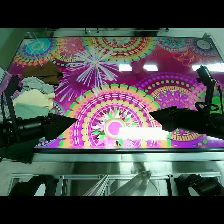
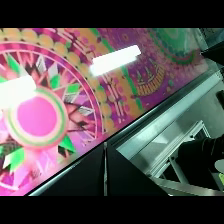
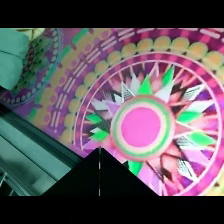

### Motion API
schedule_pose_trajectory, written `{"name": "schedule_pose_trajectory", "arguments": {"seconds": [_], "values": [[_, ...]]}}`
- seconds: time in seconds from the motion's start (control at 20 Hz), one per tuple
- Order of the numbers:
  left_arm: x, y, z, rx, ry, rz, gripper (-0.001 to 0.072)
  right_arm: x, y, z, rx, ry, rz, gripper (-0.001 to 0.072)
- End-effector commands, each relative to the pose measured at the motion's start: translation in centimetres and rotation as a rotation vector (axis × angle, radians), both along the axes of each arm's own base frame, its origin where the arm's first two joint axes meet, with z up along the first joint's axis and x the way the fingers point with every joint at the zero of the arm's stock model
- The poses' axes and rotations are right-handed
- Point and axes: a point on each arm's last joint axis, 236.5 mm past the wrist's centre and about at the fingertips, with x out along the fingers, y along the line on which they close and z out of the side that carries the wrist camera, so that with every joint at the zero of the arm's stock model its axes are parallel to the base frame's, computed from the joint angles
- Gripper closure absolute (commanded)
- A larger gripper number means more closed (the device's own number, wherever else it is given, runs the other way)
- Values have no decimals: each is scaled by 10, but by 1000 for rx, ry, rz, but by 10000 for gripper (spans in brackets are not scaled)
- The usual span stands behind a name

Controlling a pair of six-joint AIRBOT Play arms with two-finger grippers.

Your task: Fold the shirts.

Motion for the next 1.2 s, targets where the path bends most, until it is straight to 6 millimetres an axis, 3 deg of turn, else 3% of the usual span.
{"name": "schedule_pose_trajectory", "arguments": {"seconds": [0.0, 0.4, 0.7, 0.8, 0.85, 0.95, 1.0, 1.05, 1.1, 1.15], "values": [[-1, 0, -1, -1, 3, -1, 685, -1, 1, -1, 3, 5, 1, 692], [0, 0, -1, -1, 1, 0, 685, 1, 3, -11, -4, 46, 8, 692], [40, 15, 19, -34, -111, 160, 687, 2, 3, -12, -2, 48, 7, 692], [72, 39, 31, -62, -149, 330, 695, 2, 3, -12, -2, 47, 5, 692], [93, 65, 30, 12, -190, 413, 696, 3, 3, -11, 0, 44, 2, 692], [128, 126, 4, 239, -133, 502, 692, 7, 2, -9, 5, 31, -9, 692], [143, 150, -12, 294, -50, 513, 653, 9, 2, -8, 8, 24, -16, 692], [161, 170, -25, 301, 45, 517, 394, 11, 2, -8, 10, 20, -21, 692], [179, 189, -36, 305, 108, 513, 28, 13, 1, -8, 8, 17, -26, 692], [198, 206, -47, 317, 151, 496, 1, 14, 1, -9, 7, 17, -29, 692]]}}
